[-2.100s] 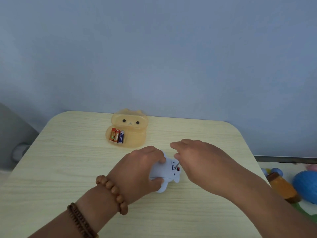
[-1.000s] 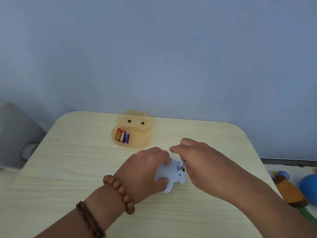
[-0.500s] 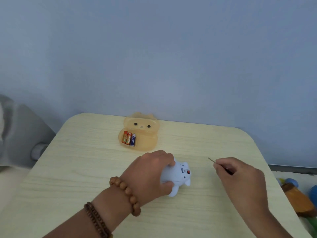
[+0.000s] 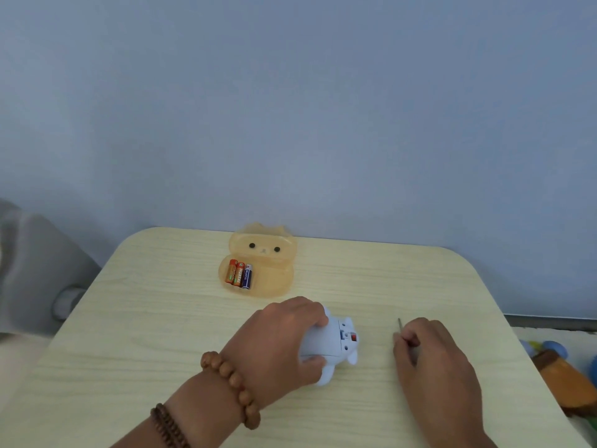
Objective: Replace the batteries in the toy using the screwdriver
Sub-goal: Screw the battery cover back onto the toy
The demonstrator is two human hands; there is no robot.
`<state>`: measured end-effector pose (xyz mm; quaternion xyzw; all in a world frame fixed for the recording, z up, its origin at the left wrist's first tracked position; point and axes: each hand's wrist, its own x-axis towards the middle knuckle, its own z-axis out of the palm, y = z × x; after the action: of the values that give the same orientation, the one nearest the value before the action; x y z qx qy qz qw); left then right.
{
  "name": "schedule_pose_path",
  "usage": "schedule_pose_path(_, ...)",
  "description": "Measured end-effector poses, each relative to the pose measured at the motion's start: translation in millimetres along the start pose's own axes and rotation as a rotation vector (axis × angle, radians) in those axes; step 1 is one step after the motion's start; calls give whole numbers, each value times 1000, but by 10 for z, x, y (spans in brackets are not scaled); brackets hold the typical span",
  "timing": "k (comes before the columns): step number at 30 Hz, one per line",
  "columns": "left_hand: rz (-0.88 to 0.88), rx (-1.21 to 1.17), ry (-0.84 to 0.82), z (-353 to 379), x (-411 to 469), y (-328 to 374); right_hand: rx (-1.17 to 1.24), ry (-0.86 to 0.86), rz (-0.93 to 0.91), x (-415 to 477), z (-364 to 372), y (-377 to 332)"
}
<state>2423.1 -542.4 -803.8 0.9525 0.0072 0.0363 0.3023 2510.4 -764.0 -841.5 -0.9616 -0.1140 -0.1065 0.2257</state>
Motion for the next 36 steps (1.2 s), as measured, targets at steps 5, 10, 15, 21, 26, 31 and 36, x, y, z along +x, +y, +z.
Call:
schedule_pose_path(5, 3, 5, 3, -4, -2, -7, 7, -42, 17, 28, -36, -6)
schedule_pose_path(10, 15, 9, 15, 3, -3, -10, 410, -232, -198, 74, -280, -150)
schedule_pose_path(15, 38, -16, 47, 47, 27, -58, 284, -629, -394, 237, -202, -334)
schedule_pose_path(21, 60, -80, -11, 25, 70, -171, 479, -697, -319, 448, -182, -286)
schedule_pose_path(26, 118, -38, 71, -247, 417, -158, 472, -621, -341, 779, -233, -369)
schedule_pose_path(31, 107, 81, 44, -427, 1128, -324, 434, -582, -322, 1375, -63, -497)
schedule_pose_path(36, 69, 156, -52, -336, 1449, -424, 385, -612, -311, 1663, 154, -455)
